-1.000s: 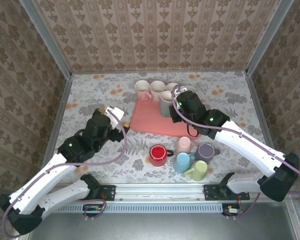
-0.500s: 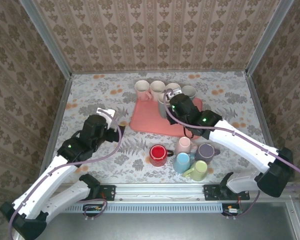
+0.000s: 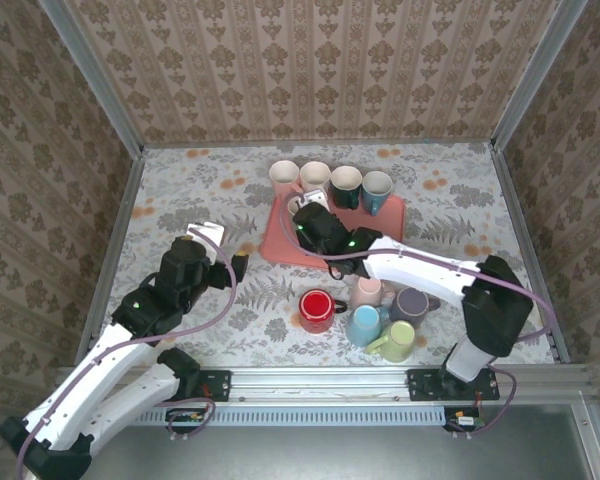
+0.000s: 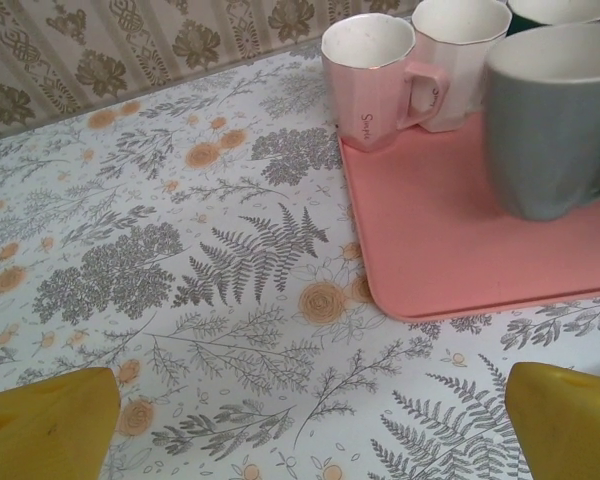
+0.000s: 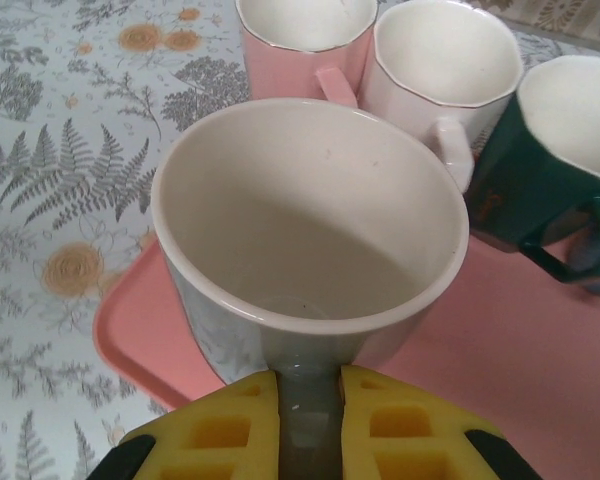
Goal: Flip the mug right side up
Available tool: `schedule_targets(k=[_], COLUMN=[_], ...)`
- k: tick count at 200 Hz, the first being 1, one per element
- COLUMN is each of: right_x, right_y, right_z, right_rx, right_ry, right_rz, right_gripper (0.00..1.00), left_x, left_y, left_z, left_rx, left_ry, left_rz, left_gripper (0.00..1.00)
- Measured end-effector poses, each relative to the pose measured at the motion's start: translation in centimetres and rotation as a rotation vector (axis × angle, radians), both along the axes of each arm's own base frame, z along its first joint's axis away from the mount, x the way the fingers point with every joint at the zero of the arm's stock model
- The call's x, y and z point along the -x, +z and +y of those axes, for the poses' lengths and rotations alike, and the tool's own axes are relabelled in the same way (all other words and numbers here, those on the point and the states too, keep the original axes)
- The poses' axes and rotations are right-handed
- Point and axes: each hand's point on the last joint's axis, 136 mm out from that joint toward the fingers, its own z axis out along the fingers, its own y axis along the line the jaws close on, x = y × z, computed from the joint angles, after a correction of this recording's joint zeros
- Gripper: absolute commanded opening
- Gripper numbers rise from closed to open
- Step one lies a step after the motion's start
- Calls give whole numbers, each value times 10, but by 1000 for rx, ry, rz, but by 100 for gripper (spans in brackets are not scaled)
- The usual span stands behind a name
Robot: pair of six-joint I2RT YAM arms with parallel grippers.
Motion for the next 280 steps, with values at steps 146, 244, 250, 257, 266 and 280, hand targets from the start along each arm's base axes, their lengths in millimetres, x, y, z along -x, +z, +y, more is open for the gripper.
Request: schedule_targets(k=[146,244,250,257,266,280], right_x=[-71,-83,-83,-83,-83,-81], right_y=[-66,-67,-67,-67,-66,-66], right_z=[42,62,62,62,62,61], right_rx=[-16,-22,-22,-21,-24,-22], right_ry=[-151,-138,-137,-137,-136,-134], right_rz=[-155,-171,-171,-171,-174,-174], right_gripper=[5,32,34,36,38,41], left_x=[1,1,1,0,0,0], left_y=[-1,-4,-4,-5,-5,-4], left_z=[-7,-9,-9,-9,-9,-9], left_rx=[35,33,33,32,30,29], left_ry=[-31,-40,-40,-40,-42,-43], left_rz=[-18,-15,-15,-14,-15,-16], left_gripper=[100,100,100,100,100,100])
